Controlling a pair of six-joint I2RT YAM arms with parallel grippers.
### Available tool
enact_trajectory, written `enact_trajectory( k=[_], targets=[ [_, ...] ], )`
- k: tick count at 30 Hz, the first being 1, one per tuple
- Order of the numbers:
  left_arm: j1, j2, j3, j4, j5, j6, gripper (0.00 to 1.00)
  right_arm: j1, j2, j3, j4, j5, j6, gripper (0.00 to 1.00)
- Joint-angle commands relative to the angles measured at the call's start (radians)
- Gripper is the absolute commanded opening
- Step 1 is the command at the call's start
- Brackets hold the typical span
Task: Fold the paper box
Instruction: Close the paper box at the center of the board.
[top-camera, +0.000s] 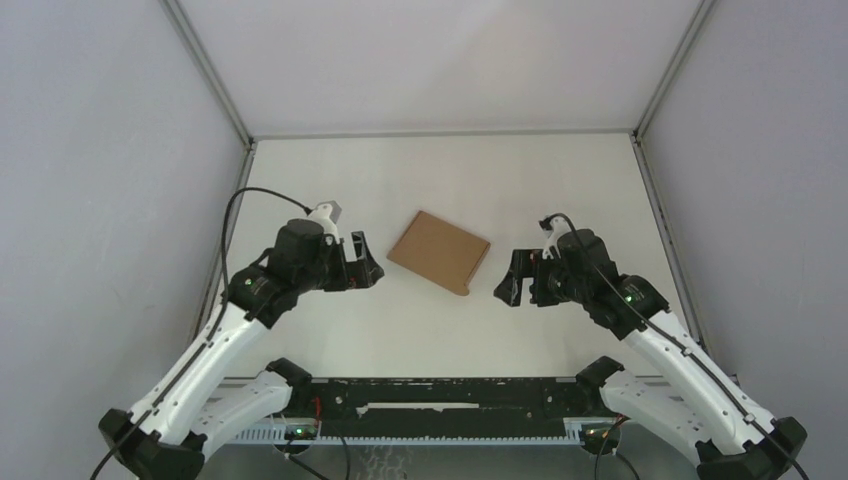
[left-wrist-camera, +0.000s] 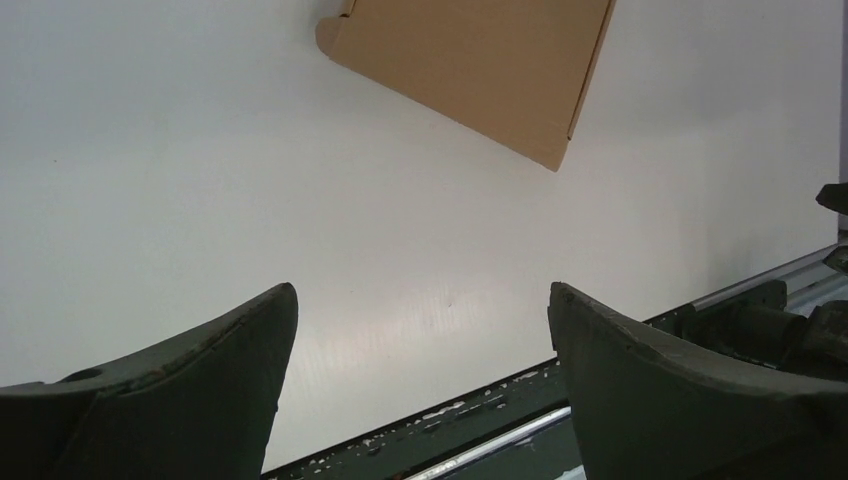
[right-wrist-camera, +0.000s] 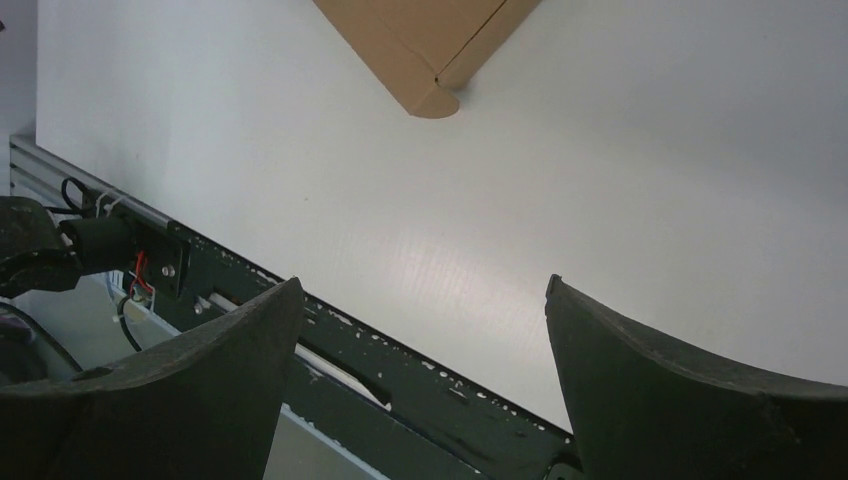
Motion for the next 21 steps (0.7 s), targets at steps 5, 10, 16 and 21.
enact_trajectory(
  k=[5,10,16,21],
  targets=[
    [-0.024,0.051,0.050,0.097,-0.070,-0.142,1.00,0.005,0.052,-0.029,0.068,-0.024,0.088,1.00],
    [-0.059,0.058,0.066,0.054,-0.104,-0.186,1.00,0.021,0.028,-0.121,0.165,-0.060,0.134,1.00],
    [-0.136,-0.041,-0.042,0.084,-0.207,-0.280,1.00,0.025,0.011,-0.177,0.200,-0.068,0.135,1.00],
    [-0.146,-0.027,-0.046,0.090,-0.225,-0.297,1.00,0.015,-0.023,-0.178,0.234,-0.094,0.127,1.00]
  ],
)
